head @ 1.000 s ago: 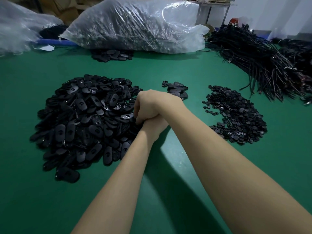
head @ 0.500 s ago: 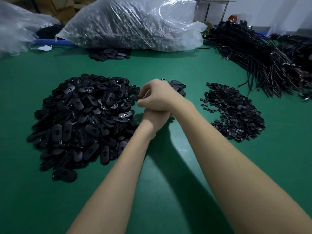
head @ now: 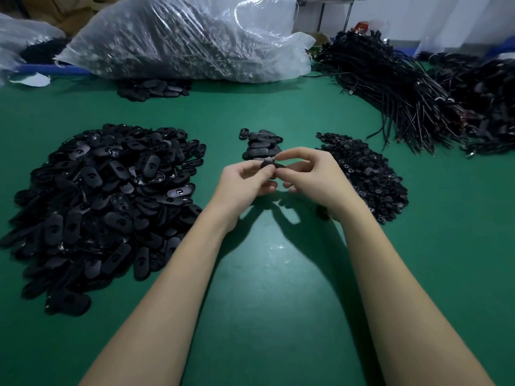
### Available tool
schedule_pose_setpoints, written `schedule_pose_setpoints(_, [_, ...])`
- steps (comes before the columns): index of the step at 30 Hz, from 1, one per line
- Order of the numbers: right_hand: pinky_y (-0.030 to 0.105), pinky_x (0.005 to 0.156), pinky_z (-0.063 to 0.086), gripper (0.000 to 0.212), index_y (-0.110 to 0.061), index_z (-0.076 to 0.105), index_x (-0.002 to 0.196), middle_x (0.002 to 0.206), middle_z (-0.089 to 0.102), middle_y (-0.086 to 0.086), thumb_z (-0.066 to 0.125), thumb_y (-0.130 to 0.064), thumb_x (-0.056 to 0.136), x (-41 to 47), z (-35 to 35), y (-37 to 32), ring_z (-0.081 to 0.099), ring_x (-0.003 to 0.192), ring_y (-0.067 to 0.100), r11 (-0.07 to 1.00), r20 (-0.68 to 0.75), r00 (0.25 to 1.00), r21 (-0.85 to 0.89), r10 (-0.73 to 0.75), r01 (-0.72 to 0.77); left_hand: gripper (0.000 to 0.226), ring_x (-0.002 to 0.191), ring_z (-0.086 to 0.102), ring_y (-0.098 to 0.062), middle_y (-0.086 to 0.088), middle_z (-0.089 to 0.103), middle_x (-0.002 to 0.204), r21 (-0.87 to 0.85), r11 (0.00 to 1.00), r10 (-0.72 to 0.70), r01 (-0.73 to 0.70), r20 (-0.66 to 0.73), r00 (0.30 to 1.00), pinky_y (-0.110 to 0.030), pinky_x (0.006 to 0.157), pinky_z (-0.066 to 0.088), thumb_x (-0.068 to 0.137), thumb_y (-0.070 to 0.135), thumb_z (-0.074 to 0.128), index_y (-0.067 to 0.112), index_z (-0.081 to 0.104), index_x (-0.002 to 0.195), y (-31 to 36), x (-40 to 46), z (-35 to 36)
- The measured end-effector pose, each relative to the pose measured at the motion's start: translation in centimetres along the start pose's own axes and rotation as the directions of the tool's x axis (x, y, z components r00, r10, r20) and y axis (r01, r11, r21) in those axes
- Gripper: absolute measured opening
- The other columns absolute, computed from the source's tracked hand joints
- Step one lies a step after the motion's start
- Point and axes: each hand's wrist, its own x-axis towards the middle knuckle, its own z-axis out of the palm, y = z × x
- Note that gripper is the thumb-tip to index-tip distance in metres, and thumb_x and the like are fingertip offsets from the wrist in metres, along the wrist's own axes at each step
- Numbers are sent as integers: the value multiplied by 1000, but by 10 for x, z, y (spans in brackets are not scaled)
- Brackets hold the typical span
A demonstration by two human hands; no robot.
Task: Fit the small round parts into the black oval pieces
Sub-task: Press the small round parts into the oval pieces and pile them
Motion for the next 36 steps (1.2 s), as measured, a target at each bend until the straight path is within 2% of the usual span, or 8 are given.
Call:
schedule_pose_setpoints(3, [20,73,53,12,-30,76,104,90,77,-9,71,-28,93,2,-24,3,71,77,4,974,-3,1000,-227,16,-16,9,77,72,-16,-8,77,86,-107,994,-22,20,-20,1000,-21,74,58,96,7,66,10,74,100,2,-2,-2])
schedule_pose_setpoints(7, [11,63,38,7,-38,78,87,90,71,-17,74,-33,90,-1,-57,13,59,82,-9,852,24,994,-517,111,-83,15,80,74,-21,-12,78,90,-119,992,-32,31,-10,999,-22,74,58,95,5,67,12,75,105,3,-1,-3])
schedule_pose_setpoints(12, [14,61,39,3,-41,79,82,89,72,-18,82,-41,81,-6,-67,12,61,82,-6,812,86,977,-573,198,-114,17,80,75,-21,-12,78,95,-126,991,-48,48,1,999,-22,72,59,100,7,58,11,74,108,5,-3,-1])
schedule_pose_setpoints(20, [19,56,38,8,-32,77,76,78,64,-12,83,-31,82,-6,-61,10,56,70,2,778,87,976,-620,201,-104,19,79,76,-19,-10,77,93,-141,988,-66,66,4,998,-24,73,61,103,8,53,9,71,110,6,-3,-1])
schedule_pose_setpoints(23, [17,62,41,8,-31,76,80,83,70,-13,81,-30,86,-7,-61,8,61,77,1,822,92,985,-565,148,-71,18,85,74,-18,-12,77,100,-151,987,-57,57,4,998,-24,79,60,101,6,57,8,73,108,6,-3,-2])
schedule_pose_setpoints(25, [17,67,48,4,-29,77,85,84,75,-11,80,-28,88,-7,-58,5,66,77,0,913,73,996,-408,60,-25,16,85,70,-15,-11,76,102,-158,986,-51,49,-9,999,-23,82,59,98,5,62,10,76,102,7,-2,-2])
schedule_pose_setpoints(30, [12,53,44,3,-22,80,91,66,71,-12,80,-22,88,-8,-37,-5,55,57,2,1000,-3,1000,-19,-12,12,14,82,72,-17,-13,76,99,-210,977,-39,35,-13,999,-21,81,58,94,2,66,11,76,98,8,-2,-5])
schedule_pose_setpoints(36, [10,49,40,3,-21,81,90,53,64,-16,79,-20,88,-4,-19,-8,51,50,0,1000,-57,998,6,19,-18,18,99,74,-28,-14,77,105,-234,972,-24,33,41,999,-26,92,57,94,-5,62,5,74,104,7,-2,-7])
